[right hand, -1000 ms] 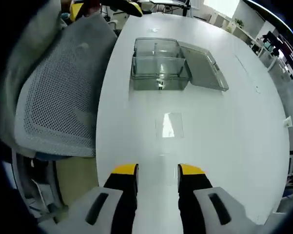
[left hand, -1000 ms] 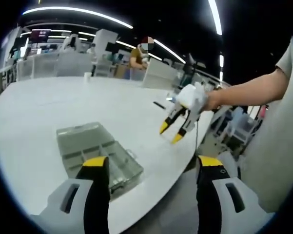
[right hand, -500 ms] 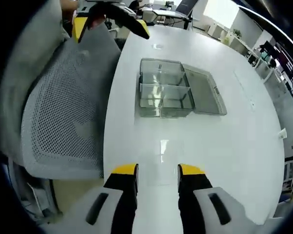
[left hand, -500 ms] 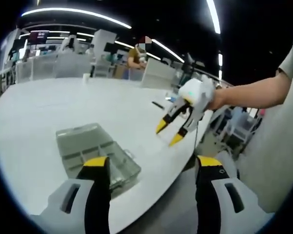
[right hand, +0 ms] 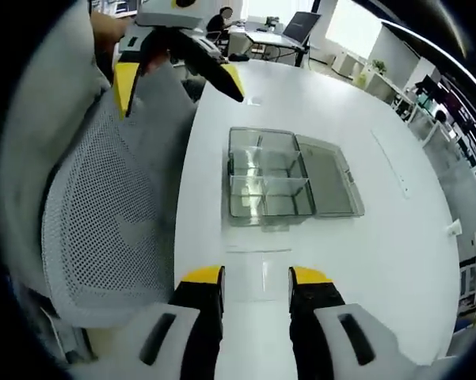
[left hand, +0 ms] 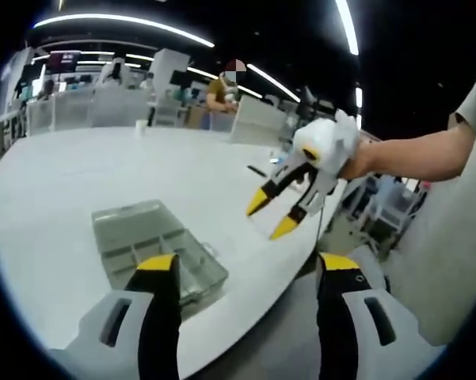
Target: Insert the divider into the dual guide fixture by aligning both edges with the guide slots and pushing it downward to the bottom, including one-sided entry, uneven engagement, binding, and posture correction.
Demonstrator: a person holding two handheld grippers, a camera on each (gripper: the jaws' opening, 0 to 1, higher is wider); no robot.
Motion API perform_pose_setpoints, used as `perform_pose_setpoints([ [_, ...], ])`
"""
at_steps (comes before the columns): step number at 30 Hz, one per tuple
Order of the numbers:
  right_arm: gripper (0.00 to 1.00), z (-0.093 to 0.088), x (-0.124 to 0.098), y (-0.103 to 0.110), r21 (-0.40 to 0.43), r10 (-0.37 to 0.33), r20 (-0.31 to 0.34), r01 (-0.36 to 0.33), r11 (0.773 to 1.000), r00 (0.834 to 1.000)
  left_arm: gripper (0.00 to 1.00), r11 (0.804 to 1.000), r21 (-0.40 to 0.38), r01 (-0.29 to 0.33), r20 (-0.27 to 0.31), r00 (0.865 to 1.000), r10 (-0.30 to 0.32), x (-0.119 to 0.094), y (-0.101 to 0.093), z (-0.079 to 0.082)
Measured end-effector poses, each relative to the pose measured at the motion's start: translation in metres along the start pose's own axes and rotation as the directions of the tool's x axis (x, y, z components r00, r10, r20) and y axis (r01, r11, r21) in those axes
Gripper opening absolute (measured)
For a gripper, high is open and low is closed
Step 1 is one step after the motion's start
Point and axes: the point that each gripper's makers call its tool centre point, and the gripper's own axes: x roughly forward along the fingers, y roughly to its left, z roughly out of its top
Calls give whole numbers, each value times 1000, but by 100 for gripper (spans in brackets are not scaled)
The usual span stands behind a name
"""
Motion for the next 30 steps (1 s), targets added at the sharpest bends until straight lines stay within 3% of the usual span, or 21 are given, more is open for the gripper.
perform_pose_setpoints([
  [13,27,41,-1,2,14,-50,92,49,999,994,66,1000,-14,-2,-1,1000,2,3,2,1],
  [30,27,79,-8,7,-9,-107,163,110,994,981,62,999,-37,-1,18,1000,2,6,5,12],
])
